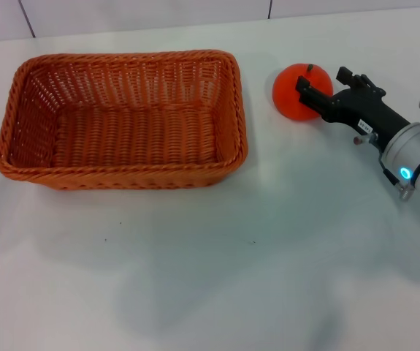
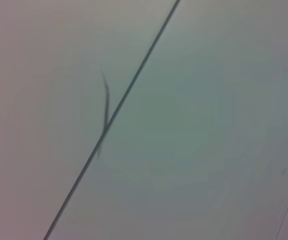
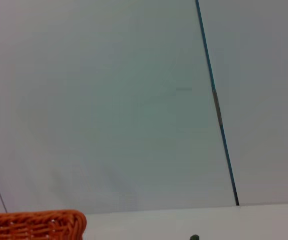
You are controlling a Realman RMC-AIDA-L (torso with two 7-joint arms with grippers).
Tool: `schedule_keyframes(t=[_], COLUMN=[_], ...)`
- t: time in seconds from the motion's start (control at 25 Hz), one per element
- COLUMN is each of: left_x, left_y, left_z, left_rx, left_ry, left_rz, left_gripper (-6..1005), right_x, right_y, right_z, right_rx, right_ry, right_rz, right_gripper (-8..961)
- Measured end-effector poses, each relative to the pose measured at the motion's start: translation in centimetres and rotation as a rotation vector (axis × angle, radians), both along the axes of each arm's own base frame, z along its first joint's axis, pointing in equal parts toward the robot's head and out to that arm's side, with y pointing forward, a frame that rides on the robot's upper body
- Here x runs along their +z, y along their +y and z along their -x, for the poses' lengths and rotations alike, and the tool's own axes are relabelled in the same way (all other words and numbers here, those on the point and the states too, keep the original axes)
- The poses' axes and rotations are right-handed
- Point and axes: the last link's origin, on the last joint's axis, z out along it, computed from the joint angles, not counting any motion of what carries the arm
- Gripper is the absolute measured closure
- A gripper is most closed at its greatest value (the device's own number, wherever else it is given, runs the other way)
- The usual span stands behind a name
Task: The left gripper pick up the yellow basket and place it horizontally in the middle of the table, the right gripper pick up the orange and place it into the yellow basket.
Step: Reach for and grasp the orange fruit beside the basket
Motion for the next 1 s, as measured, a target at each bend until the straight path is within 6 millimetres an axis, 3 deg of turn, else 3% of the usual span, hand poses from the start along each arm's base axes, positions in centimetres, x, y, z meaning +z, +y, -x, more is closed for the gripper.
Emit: schedule_keyframes(t=[1.0], left_x=[-1.2], left_y=[-0.7], left_z=[0.2], left_rx=[-0.022], left_ry=[0.021], left_rz=[0.02], left_gripper=[92], right_x=[-0.7], right_y=[2.4], right_z=[0.9], right_rx=[-0.061], right_ry=[-0.042], right_rz=[0.05], right_gripper=[104])
